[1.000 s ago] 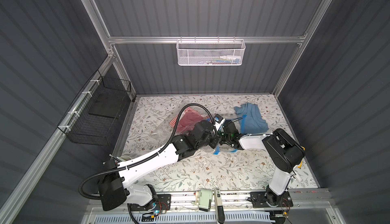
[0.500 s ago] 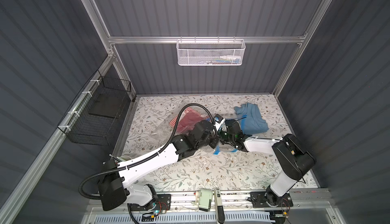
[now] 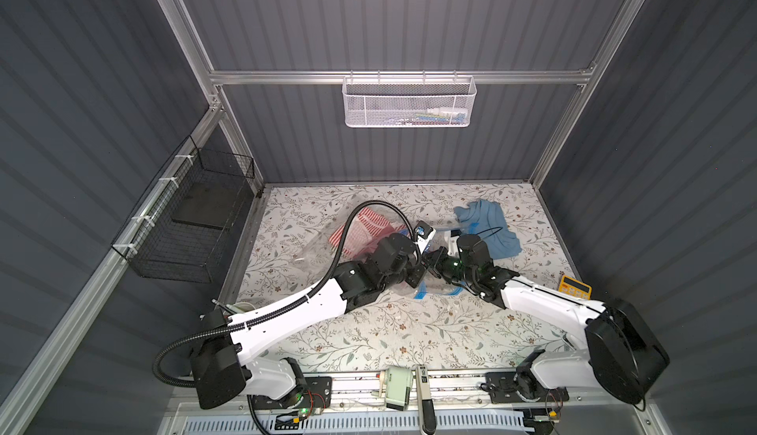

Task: Take the tank top out of the vacuum bag
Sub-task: Take out the tank top from the vacuum bag.

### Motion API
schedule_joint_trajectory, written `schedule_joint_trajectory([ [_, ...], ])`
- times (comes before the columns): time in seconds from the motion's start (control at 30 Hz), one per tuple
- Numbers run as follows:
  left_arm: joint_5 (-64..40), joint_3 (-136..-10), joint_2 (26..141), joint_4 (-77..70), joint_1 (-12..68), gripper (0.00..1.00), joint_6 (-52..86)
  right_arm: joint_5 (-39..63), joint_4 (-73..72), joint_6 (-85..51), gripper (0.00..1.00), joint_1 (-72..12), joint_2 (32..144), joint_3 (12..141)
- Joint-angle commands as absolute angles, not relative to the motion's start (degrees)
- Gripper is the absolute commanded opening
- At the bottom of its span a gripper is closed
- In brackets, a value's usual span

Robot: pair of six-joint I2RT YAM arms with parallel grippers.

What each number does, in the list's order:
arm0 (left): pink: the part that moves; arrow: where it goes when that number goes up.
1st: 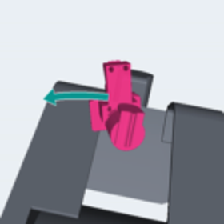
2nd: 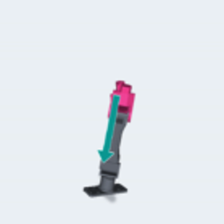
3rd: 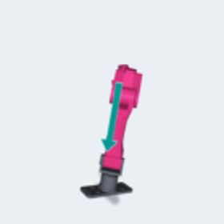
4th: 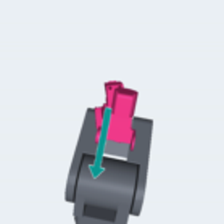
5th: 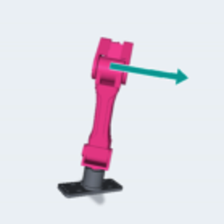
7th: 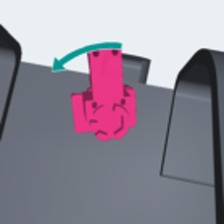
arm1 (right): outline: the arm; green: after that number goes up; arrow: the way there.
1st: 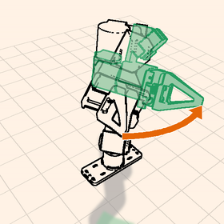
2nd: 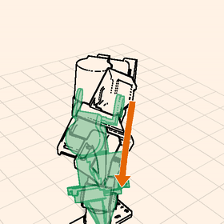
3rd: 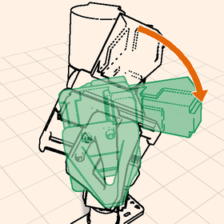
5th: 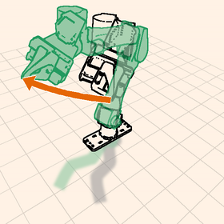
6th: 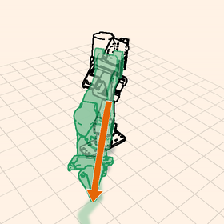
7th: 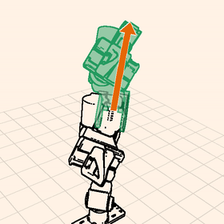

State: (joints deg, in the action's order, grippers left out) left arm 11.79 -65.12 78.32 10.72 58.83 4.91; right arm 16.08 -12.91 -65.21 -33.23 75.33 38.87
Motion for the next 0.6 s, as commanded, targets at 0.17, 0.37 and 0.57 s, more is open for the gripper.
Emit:
schedule_joint_trajectory([
  [0.17,11.7,-66.1,78.2,11.5,58.6,0.00,3.8,14.7,-4.0,-63.9,0.00,-30.5,67.2,35.1],
  [0.37,11.2,-66.2,78.2,11.5,58.6,0.00,4.2,14.8,-3.8,-64.3,0.00,-29.4,61.7,31.3],
  [0.57,10.2,-66.7,78.9,11.5,58.6,0.00,4.5,14.8,0.5,-64.7,0.00,-28.5,56.7,29.9],
])
